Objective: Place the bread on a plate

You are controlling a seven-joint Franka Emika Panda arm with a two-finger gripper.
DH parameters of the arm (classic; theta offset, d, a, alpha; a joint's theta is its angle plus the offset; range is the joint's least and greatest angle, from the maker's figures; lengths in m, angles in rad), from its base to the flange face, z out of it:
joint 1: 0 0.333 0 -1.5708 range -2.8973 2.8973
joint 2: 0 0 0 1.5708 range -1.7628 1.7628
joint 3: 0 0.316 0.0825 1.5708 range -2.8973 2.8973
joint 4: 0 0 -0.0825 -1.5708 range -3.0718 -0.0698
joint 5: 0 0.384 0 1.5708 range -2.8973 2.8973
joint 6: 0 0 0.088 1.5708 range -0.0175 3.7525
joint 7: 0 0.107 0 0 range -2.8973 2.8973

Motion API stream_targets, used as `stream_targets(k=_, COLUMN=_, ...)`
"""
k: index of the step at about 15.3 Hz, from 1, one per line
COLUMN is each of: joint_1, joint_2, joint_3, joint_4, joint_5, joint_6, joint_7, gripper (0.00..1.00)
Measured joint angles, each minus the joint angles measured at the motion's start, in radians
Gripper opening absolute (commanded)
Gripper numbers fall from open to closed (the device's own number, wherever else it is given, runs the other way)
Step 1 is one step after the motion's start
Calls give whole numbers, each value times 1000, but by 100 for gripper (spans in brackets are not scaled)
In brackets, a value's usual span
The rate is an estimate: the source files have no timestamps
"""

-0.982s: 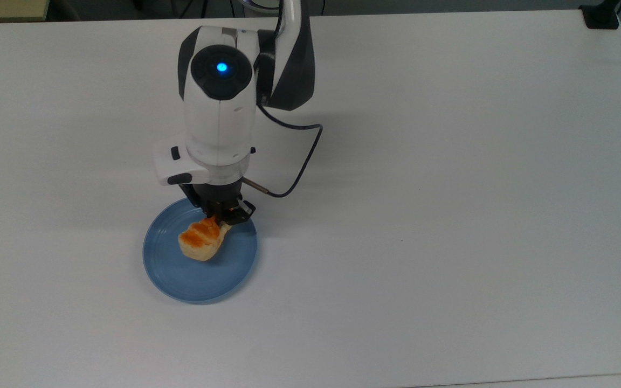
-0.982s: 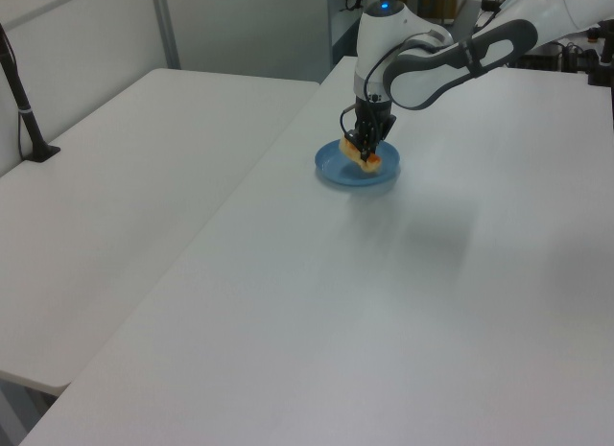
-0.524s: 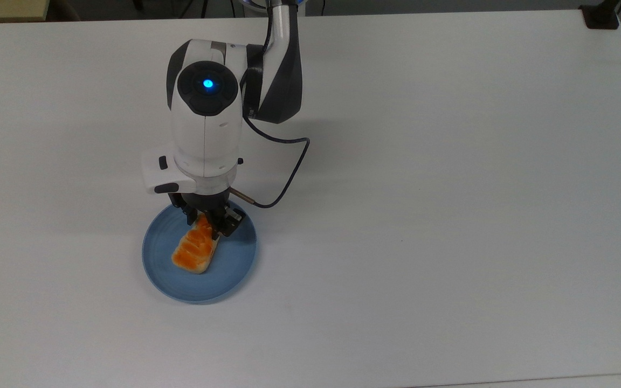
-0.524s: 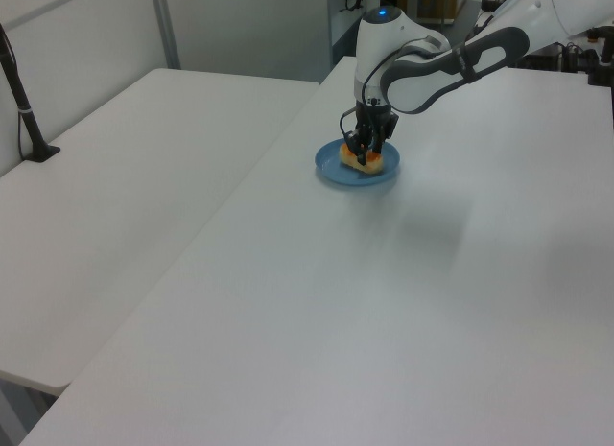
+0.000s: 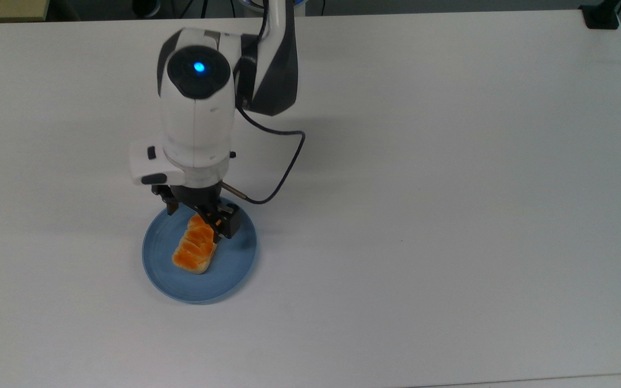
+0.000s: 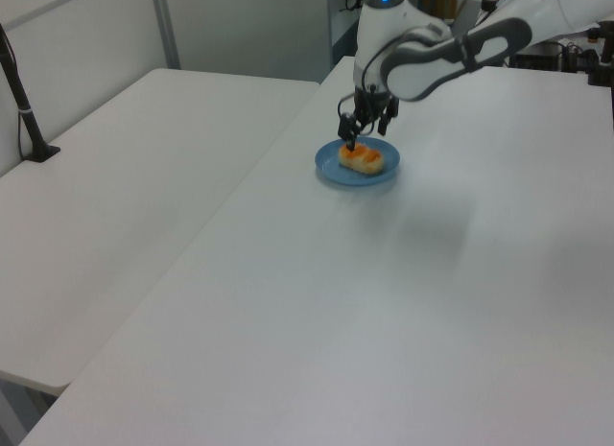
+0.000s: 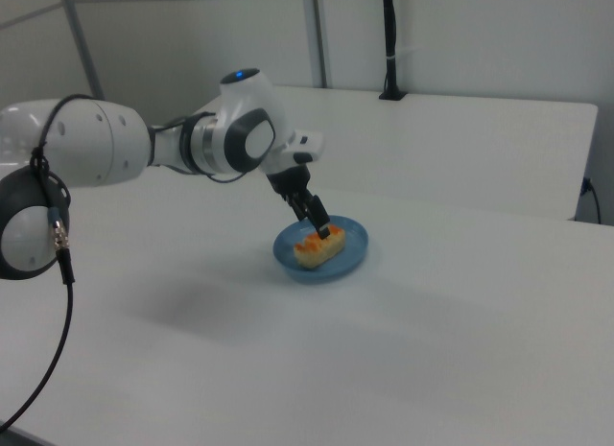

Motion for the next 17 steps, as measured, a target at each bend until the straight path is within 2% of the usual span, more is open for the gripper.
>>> stream_targets(k=2, joint_1=-13, joint_2=-63, joint_3=0, joint_4=12, joint_5=0, joint_6=-117, joint_7=-8, gripper=100)
stream_targets(k=4, joint_1=-23, joint_2=-144, joint_3=0, joint_4=17, joint_5=16, joint_6=-255, joint_7=-74, gripper=100)
stream_targets(k=10, joint_1=-26, joint_2=-366, joint_3=3, joint_4=17, joint_5=43, joint_6=-612, joint_7=-431, gripper=100)
stream_targets(k=14, joint_1=-27, joint_2=-486, joint_3=-4, joint_4=-5, joint_5=105, joint_6=-669, joint_7=-478, gripper=100)
stream_targets(k=17, joint_1=-26, joint_2=-530, joint_3=-25, joint_4=-20, joint_5=145, joint_6=-669, joint_7=-482, gripper=100)
